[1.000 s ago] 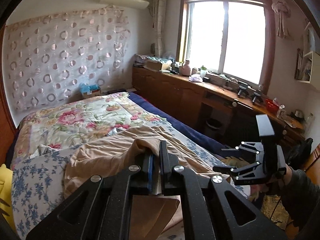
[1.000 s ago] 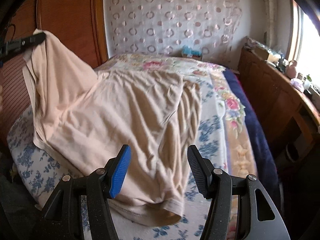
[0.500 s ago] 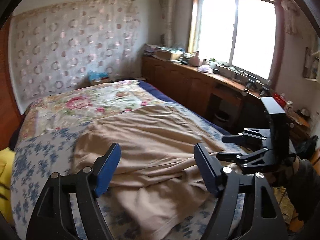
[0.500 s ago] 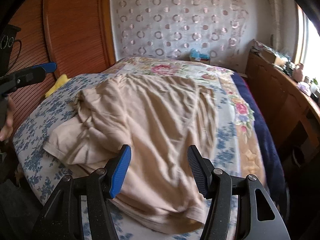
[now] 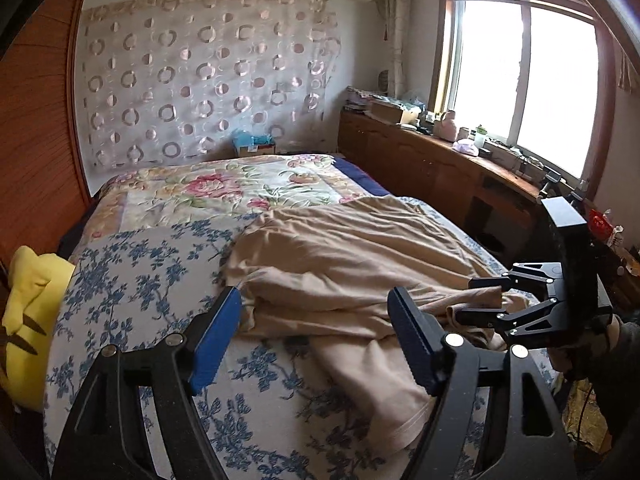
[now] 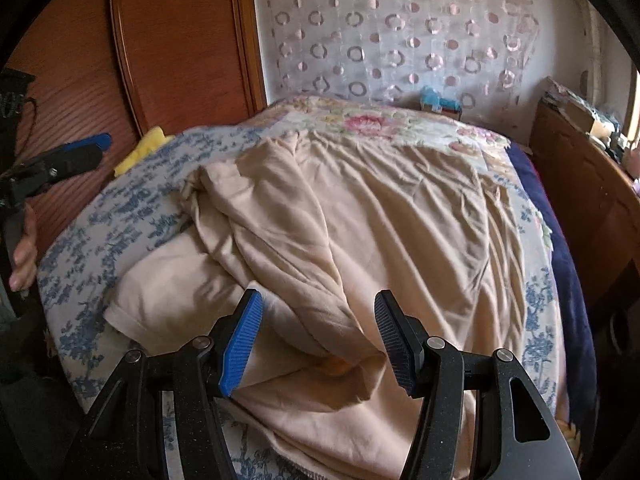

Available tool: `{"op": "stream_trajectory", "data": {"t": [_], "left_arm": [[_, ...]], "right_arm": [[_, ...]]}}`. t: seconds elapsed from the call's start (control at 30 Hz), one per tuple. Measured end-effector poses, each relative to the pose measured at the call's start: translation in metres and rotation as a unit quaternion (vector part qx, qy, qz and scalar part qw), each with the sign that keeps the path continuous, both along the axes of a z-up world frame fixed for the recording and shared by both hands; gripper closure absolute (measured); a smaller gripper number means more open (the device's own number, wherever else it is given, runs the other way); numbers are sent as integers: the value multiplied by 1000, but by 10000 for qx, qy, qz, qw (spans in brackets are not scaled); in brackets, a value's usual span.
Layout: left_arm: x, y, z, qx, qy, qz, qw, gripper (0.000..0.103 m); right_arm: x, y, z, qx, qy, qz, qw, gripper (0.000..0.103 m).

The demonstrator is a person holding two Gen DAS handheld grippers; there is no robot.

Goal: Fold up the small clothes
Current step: 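Grasp the bunched shirt edge with the right gripper and lift it, then lay the held edge onto the shirt and open the right gripper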

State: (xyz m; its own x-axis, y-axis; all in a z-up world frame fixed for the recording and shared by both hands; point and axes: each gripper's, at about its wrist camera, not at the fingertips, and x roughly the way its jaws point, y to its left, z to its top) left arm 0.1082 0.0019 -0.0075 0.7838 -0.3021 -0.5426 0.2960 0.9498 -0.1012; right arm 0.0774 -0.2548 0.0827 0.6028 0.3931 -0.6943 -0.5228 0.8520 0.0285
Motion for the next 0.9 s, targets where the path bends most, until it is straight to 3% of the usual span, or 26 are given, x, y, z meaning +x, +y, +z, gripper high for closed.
{"op": "stream_trajectory", "data": {"t": [0.2, 0.27, 0.33, 0.37, 0.53, 0.9], "left_arm": [[1, 3, -10, -18, 78, 33, 10000, 27], [1, 2, -11, -19, 86, 37, 10000, 27], [1, 1, -12, -10, 95, 55, 9999, 27], [1, 1, -12, -9, 97, 56, 9999, 27], [1, 1, -12, -9, 96, 65, 9999, 27], [0, 1, -14, -19, 90, 45, 9999, 27]], "right_arm": [[10, 8, -12, -46, 272, 89, 9996, 43], [11, 9, -12, -25, 299, 211, 9993, 55], [11, 14, -13, -97, 269, 325, 9991, 83], [9, 15, -12, -122, 239, 388, 9989, 89], [0, 16, -1, -57, -101, 437, 9990, 93], [-33, -13, 55, 320, -1123, 167, 9930, 93]]}}
